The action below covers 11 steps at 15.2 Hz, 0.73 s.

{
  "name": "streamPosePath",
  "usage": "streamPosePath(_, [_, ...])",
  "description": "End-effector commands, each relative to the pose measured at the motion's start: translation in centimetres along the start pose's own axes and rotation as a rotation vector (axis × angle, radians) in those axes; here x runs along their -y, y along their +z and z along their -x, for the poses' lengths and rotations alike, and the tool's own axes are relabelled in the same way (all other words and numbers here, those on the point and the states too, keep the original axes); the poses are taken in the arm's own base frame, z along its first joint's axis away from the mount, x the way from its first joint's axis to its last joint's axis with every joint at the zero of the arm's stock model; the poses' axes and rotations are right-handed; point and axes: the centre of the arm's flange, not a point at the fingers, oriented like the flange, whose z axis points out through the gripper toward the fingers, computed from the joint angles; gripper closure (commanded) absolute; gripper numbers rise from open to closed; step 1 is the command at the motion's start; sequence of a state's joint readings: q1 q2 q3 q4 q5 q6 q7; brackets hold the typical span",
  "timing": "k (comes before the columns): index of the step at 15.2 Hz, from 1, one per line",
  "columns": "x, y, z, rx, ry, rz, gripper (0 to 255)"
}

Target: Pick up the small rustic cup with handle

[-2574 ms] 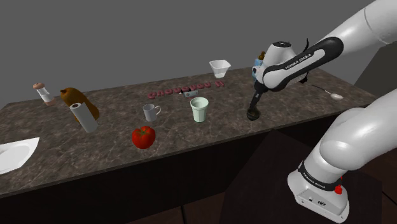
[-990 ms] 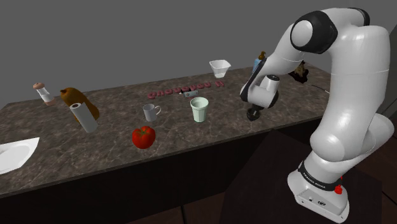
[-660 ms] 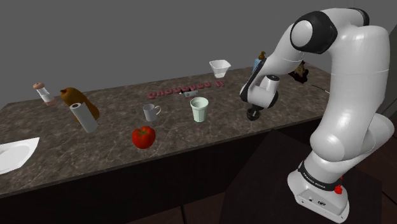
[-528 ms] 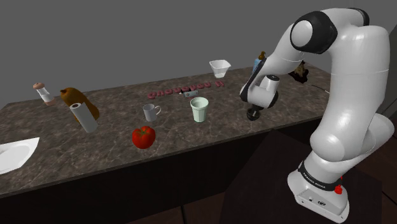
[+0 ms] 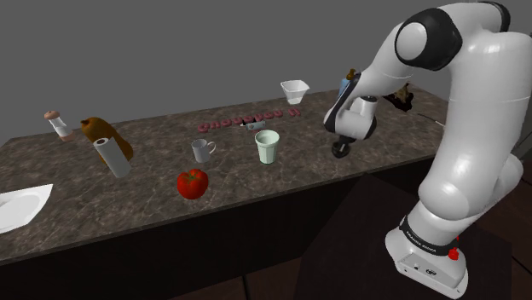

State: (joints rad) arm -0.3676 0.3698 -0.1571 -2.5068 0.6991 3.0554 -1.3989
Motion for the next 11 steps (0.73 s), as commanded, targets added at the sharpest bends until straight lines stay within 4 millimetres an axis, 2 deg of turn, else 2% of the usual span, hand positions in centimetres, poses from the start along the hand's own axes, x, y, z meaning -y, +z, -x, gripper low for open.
streamPosePath(1, [-0.1, -1.1, -0.1, 0.0, 0.0, 0.0, 255])
streamPosePath(9, [-0.6, -5.2, -0.8, 0.0, 0.0, 0.0, 255])
streamPosePath(11, [-0.6, -5.3, -0.8, 0.0, 0.0, 0.0, 255])
